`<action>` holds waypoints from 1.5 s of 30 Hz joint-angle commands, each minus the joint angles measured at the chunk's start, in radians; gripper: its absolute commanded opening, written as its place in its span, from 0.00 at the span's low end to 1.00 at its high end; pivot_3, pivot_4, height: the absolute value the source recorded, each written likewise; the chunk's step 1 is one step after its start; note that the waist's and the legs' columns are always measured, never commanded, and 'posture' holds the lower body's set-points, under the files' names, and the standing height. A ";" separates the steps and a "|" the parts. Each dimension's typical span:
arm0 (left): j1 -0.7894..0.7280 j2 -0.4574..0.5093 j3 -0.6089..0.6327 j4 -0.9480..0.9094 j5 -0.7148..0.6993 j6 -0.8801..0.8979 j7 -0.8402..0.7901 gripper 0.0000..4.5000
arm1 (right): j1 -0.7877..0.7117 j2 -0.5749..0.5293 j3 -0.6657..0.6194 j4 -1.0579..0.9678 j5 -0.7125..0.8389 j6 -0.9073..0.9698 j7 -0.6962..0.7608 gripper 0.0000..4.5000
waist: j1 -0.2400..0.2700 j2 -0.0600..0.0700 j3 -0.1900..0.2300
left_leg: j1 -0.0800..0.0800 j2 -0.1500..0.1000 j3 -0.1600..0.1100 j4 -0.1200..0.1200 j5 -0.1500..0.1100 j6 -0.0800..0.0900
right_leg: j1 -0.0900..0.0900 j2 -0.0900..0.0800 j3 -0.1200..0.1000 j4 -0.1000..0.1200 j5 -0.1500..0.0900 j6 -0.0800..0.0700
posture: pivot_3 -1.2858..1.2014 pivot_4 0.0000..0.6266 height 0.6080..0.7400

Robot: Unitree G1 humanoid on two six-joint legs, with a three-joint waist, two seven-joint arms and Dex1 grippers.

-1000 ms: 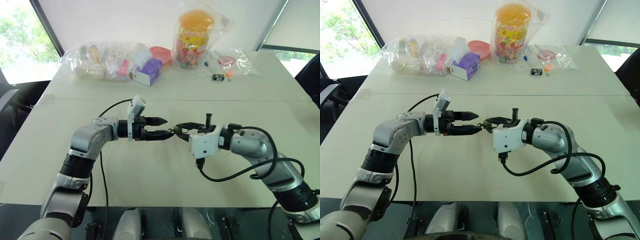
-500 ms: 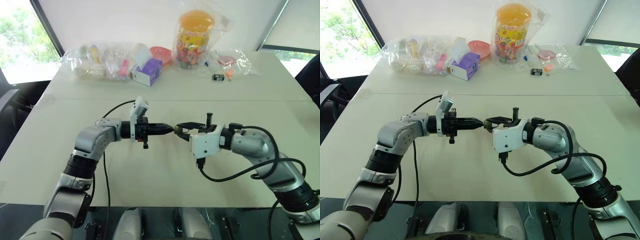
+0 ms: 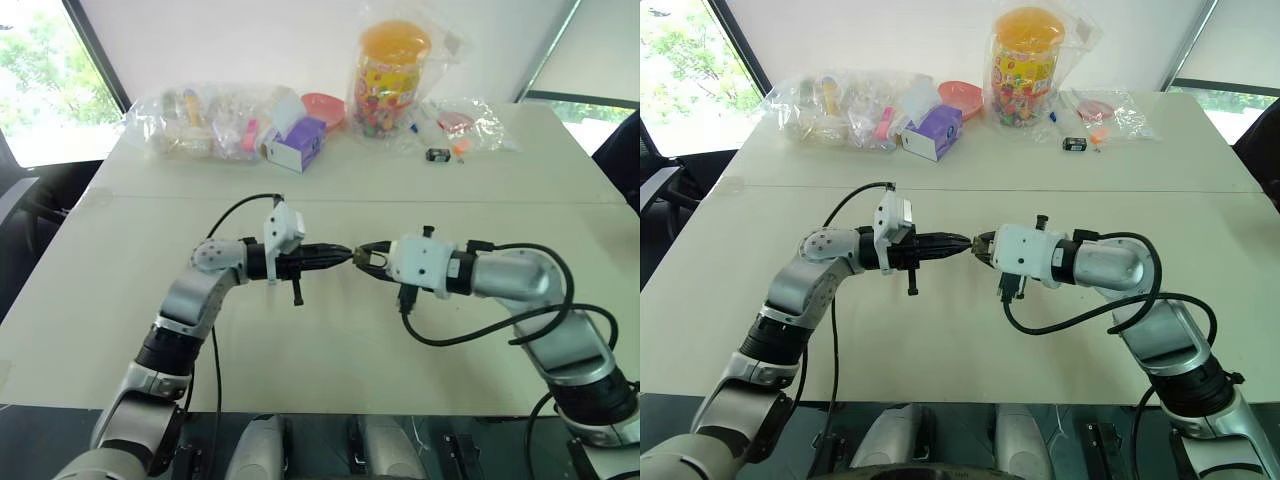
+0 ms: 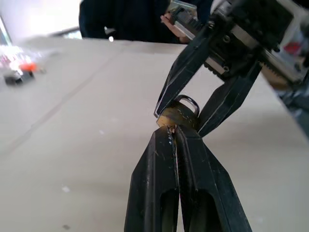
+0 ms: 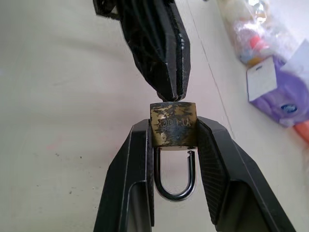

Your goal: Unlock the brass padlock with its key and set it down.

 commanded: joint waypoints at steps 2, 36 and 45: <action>-0.016 -0.008 -0.015 0.003 0.049 -0.138 -0.009 0.02 | -0.016 0.002 0.018 -0.096 0.066 0.027 0.027 0.15 | -0.001 0.000 0.000 | 0.000 0.000 0.000 0.000 0.000 0.000 | 0.000 0.000 0.000 0.000 0.000 0.000 | 0.52 0.24 0.96; -0.085 -0.049 0.141 0.036 -0.372 0.744 0.145 0.91 | -0.048 0.003 0.055 -0.002 -0.109 -0.219 -0.060 0.15 | -0.003 0.000 0.000 | 0.000 0.000 0.000 0.000 0.000 0.000 | 0.000 0.001 0.000 0.001 0.000 0.000 | 0.52 0.24 0.96; -0.100 -0.058 0.164 0.057 -0.379 0.741 0.148 0.29 | -0.039 0.001 0.060 -0.006 -0.116 -0.223 -0.058 0.15 | -0.003 0.000 0.000 | 0.000 0.000 0.000 0.000 0.000 0.000 | 0.000 0.001 0.000 0.001 0.000 0.000 | 0.52 0.24 0.96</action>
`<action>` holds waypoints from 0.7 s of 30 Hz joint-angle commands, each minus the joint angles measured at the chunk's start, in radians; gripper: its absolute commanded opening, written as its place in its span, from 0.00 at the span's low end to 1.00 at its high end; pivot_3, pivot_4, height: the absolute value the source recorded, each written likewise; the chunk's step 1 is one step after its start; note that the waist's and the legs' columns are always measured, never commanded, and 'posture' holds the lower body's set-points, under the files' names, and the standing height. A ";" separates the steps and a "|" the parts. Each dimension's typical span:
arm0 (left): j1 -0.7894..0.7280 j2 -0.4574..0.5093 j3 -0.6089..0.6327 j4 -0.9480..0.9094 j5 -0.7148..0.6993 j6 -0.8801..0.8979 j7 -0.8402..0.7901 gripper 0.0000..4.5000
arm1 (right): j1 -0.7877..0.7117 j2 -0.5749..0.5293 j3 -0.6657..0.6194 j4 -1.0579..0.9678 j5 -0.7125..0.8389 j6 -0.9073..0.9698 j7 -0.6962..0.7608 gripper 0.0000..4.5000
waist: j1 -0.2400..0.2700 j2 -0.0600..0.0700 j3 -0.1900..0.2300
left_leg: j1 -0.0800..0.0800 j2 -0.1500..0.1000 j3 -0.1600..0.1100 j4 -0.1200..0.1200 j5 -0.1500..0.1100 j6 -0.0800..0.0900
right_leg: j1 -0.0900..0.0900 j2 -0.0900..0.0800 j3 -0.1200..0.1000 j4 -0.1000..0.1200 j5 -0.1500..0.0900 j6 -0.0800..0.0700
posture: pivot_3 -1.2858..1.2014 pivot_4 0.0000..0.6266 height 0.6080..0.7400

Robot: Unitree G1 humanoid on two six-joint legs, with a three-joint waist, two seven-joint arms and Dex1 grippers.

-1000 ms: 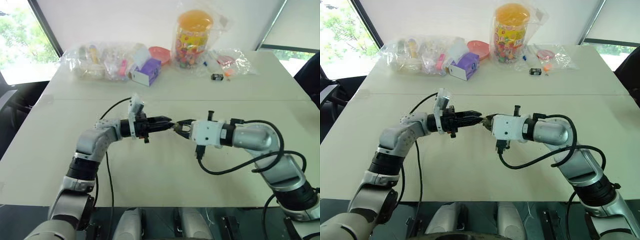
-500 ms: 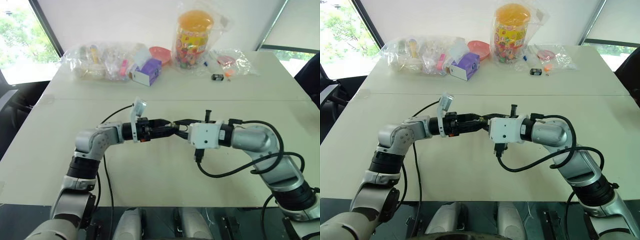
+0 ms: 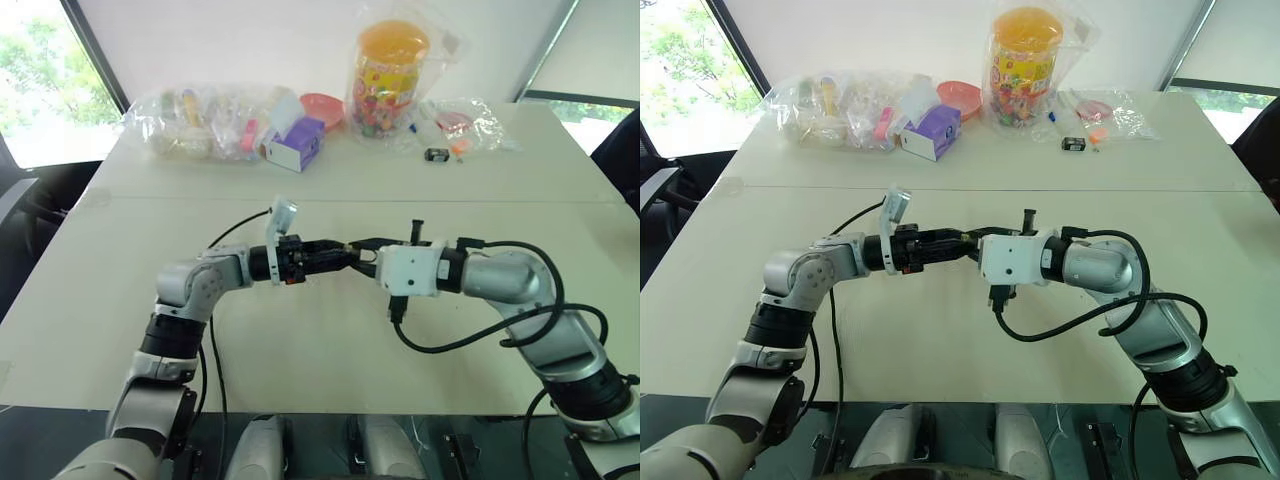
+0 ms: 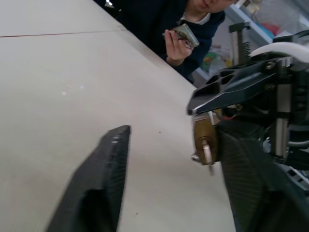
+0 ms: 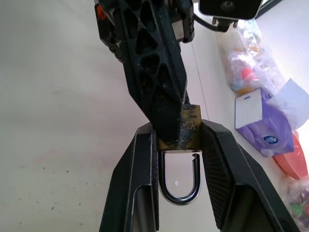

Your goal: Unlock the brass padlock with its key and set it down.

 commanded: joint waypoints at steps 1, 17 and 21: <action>-0.017 0.011 0.022 0.005 0.003 -0.008 0.008 0.17 | -0.013 0.004 -0.011 -0.045 0.006 -0.023 -0.002 0.15 | 0.000 0.000 0.000 | 0.000 0.000 0.000 0.000 0.000 0.000 | 0.000 0.000 0.000 0.000 0.000 0.000 | 0.52 0.24 0.96; -0.001 0.058 -0.038 -0.040 -0.008 0.028 -0.061 0.00 | -0.036 0.008 -0.007 -0.036 0.011 0.003 0.012 0.69 | -0.001 0.000 0.000 | 0.000 0.000 0.000 0.000 0.000 0.000 | 0.000 0.000 0.000 0.000 0.000 0.000 | 0.52 0.24 0.96; -0.009 0.071 -0.036 -0.034 -0.008 0.023 -0.073 0.00 | -0.019 -0.008 -0.045 -0.039 0.035 0.039 0.014 0.99 | 0.000 0.000 0.000 | 0.000 0.000 0.000 0.000 0.000 0.000 | 0.000 0.000 0.000 0.000 0.000 0.000 | 0.52 0.24 0.96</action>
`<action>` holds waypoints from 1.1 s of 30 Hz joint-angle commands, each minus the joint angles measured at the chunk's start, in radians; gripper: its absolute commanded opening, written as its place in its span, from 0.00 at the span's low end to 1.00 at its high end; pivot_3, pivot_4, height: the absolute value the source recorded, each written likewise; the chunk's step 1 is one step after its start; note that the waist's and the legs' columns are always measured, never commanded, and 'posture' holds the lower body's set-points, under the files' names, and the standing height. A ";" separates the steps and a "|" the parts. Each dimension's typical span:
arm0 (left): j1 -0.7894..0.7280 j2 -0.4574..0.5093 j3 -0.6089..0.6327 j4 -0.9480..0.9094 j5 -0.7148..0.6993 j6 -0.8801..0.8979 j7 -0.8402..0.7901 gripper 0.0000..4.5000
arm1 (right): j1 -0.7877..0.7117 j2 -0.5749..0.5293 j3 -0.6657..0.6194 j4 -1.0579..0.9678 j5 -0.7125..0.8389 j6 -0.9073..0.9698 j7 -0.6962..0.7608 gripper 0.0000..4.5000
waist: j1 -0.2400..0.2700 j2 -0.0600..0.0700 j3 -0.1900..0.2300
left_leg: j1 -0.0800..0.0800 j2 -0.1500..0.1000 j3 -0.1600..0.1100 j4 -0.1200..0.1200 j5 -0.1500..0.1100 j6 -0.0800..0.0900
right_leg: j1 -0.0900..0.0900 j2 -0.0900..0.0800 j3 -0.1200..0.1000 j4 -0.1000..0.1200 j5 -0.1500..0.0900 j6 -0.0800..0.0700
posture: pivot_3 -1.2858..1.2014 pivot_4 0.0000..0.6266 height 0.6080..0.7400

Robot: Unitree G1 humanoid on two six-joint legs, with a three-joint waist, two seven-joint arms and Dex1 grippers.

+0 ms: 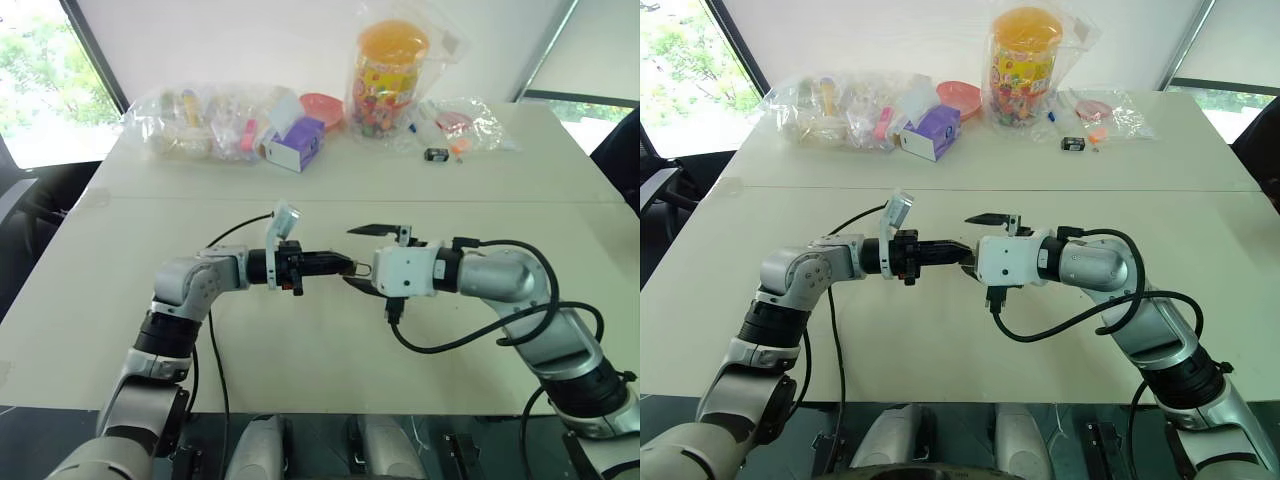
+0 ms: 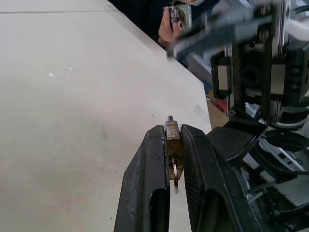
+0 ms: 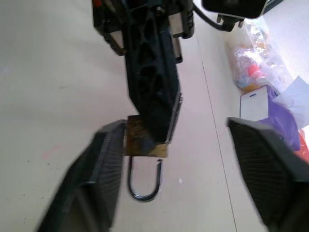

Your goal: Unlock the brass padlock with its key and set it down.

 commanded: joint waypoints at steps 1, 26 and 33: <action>-0.018 0.013 0.012 -0.022 -0.004 -0.008 -0.017 0.00 | 0.009 -0.012 -0.080 -0.041 0.057 0.052 0.002 0.99 | 0.000 0.000 0.000 | 0.000 0.000 0.000 0.000 0.000 0.000 | 0.000 0.000 0.000 0.000 0.000 0.000 | 0.52 0.24 0.96; -0.085 0.032 0.050 0.010 -0.029 0.016 -0.065 0.00 | 0.066 0.089 -0.139 -0.127 0.311 0.403 -0.151 0.00 | 0.000 0.000 0.000 | 0.000 0.000 0.000 0.000 0.000 0.000 | 0.000 0.000 0.000 0.000 0.000 0.000 | 0.52 0.24 0.96; -0.102 0.032 0.074 -0.007 -0.057 0.053 -0.058 0.00 | 0.085 0.073 -0.111 -0.073 0.284 0.345 -0.146 0.00 | -0.001 0.000 0.000 | 0.000 0.000 0.000 0.000 0.000 0.000 | 0.000 0.000 0.000 0.000 0.000 0.000 | 0.52 0.24 0.96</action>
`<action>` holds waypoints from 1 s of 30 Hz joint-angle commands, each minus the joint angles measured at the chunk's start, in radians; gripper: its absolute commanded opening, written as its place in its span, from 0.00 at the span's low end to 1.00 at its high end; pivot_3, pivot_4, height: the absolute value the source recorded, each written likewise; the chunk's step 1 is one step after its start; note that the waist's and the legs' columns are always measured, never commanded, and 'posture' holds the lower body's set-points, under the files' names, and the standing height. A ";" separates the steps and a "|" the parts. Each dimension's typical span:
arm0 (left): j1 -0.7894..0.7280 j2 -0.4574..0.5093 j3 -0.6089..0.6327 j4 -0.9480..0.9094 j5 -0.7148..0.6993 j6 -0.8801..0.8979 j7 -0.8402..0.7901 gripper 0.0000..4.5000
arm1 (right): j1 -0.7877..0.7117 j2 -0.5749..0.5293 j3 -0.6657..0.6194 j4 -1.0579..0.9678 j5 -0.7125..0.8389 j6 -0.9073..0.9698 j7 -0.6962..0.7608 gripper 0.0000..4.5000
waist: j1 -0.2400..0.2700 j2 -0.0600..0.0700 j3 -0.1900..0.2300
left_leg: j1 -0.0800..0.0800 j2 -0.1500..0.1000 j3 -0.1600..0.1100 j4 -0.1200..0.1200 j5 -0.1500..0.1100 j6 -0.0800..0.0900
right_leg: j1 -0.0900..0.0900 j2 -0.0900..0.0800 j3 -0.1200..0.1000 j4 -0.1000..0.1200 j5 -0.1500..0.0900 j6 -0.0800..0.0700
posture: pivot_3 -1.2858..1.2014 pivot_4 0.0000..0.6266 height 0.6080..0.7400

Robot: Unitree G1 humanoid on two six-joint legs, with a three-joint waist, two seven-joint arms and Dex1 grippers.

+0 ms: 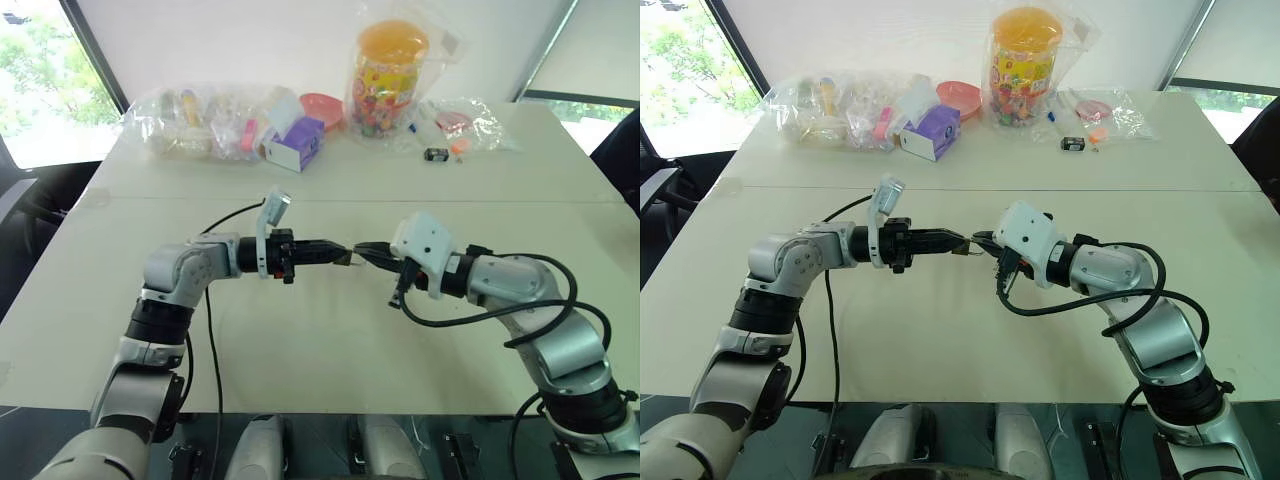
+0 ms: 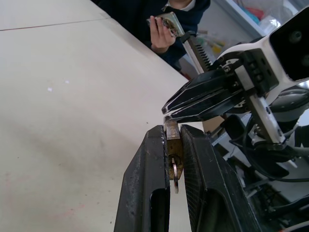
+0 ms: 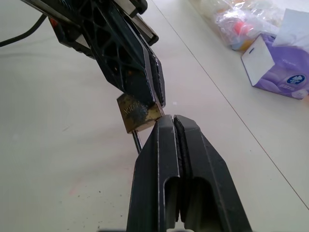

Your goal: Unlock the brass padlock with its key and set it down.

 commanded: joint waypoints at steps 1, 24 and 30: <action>-0.033 0.004 0.031 -0.046 -0.034 0.013 -0.001 0.00 | 0.009 -0.009 0.008 0.016 -0.013 -0.045 0.001 0.00 | 0.000 0.000 0.000 | 0.000 0.000 0.000 0.000 0.000 0.000 | 0.000 0.000 0.000 0.000 0.000 0.000 | 0.52 0.24 0.96; -0.074 -0.269 -0.021 0.342 0.206 -0.286 0.174 0.00 | 0.379 -0.135 -0.201 -0.236 -0.011 0.039 -0.063 0.00 | 0.018 -0.001 0.000 | 0.000 -0.001 0.000 0.000 0.000 0.001 | 0.001 0.002 0.000 -0.002 0.000 0.000 | 0.52 0.24 0.96; -0.099 -0.309 -0.018 0.514 0.251 -0.318 0.165 0.00 | 0.403 -0.121 -0.208 -0.300 -0.018 0.098 -0.116 0.00 | 0.018 -0.001 0.000 | 0.000 -0.001 0.000 0.000 0.000 0.001 | 0.001 0.003 0.000 -0.002 0.000 0.000 | 0.52 0.24 0.96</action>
